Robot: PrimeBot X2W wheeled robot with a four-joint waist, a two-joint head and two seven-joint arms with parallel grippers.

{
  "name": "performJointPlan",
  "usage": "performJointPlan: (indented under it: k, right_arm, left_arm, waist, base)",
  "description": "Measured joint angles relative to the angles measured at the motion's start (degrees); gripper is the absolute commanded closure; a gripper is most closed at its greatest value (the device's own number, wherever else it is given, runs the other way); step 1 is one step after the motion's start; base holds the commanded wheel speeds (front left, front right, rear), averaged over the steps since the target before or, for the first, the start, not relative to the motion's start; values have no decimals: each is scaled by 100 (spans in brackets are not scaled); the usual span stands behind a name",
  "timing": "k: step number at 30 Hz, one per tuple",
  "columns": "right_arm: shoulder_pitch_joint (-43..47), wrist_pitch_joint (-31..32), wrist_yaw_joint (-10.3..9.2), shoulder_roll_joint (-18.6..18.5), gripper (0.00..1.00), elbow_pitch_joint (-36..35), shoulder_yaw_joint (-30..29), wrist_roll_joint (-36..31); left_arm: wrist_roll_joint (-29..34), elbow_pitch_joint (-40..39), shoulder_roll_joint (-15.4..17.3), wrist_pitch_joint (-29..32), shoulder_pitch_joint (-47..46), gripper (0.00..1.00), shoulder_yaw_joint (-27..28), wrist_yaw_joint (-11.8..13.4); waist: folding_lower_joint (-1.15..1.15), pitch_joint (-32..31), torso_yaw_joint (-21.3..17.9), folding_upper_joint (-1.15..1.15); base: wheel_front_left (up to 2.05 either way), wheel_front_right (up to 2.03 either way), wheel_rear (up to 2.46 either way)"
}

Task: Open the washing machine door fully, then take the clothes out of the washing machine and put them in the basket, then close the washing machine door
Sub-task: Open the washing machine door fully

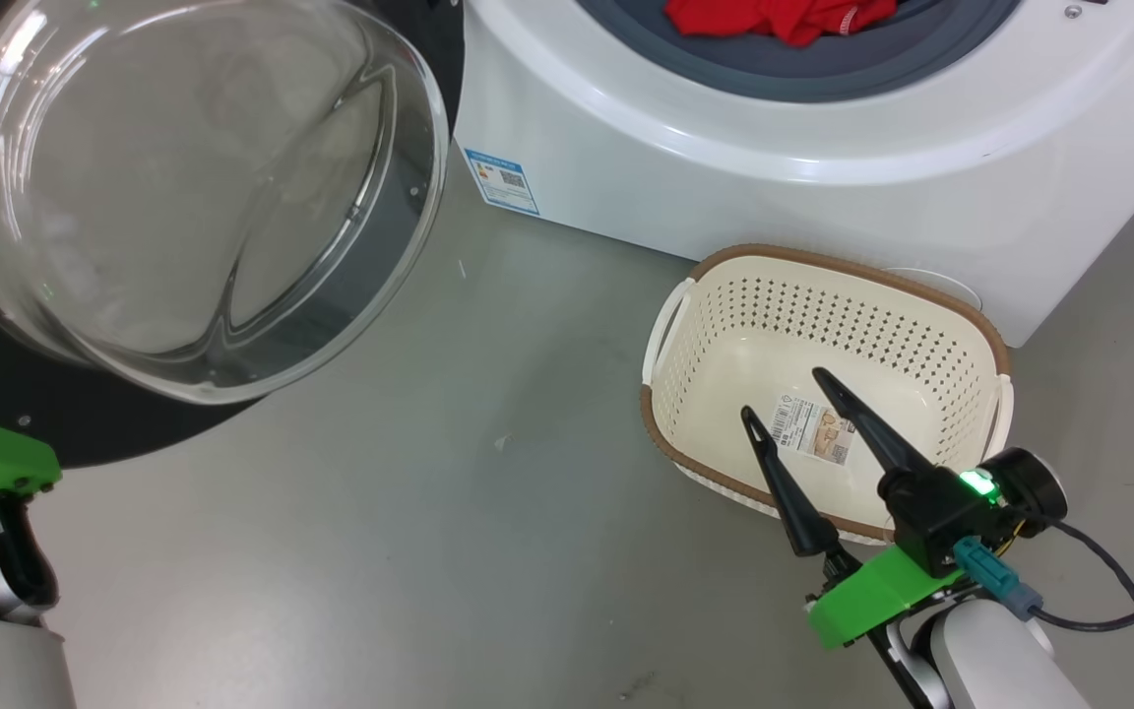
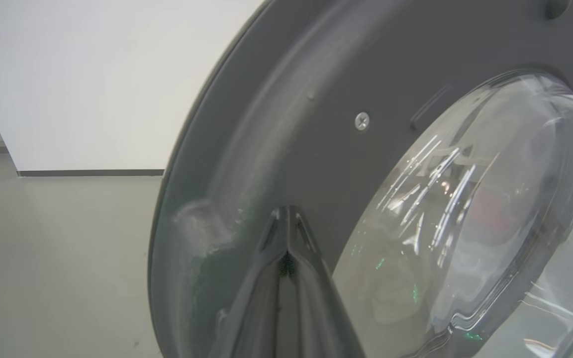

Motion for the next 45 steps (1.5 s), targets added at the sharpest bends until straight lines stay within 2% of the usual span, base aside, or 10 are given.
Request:
performJointPlan:
  k: [3,4,5,6,12,16,26,35,38,45]
  right_arm:
    - [-85,0,0,1,0,9,1,0]
    - [-104,0,0,1,0,9,-1,1]
    - [-108,0,0,1,0,8,-11,1]
    - [-107,0,0,1,0,11,-19,2]
    - [-107,0,0,7,0,8,-47,2]
    - [-106,0,0,13,0,-47,-134,2]
    - [-105,0,0,47,0,-220,-442,90]
    - [-100,0,0,69,0,-339,-693,435]
    - [-96,0,0,69,0,-367,-797,433]
    - [-34,0,0,82,0,-422,-1073,485]
  left_arm:
    - [76,-35,-38,-1,13,100,70,-70]
    - [130,-64,-53,-1,16,65,85,-104]
    - [177,-102,-66,-1,19,9,93,-115]
    - [221,-160,-83,-1,28,0,96,-121]
    - [367,-764,-221,-1,259,0,120,-177]
    - [421,-1350,-307,-5,437,0,52,-321]
    - [474,-2486,-415,-7,838,0,-690,-464]
    - [280,-2670,-416,-5,1212,0,-1517,-456]
    - [158,-2655,-413,-5,1314,0,-1761,-364]
    - [94,-2685,-403,-5,1650,0,-2011,-365]
  waist:
    - [0,1,-21,0]
    - [0,3,-28,0]
    - [0,5,-35,0]
    - [0,4,-41,0]
    - [0,-63,-100,0]
    - [0,-151,-168,0]
    - [0,-333,-500,0]
    - [0,-511,-945,0]
    - [0,-579,-1134,0]
    - [0,-716,-1633,0]
  base:
    - [0,0,0]
    - [0,0,0]
    - [0,0,0]
    - [0,0,0]
    - [0,0,0]
    - [0,0,0]
    - [0,0,0]
    - [0,0,0]
    - [0,0,0]
    - [0,0,0]
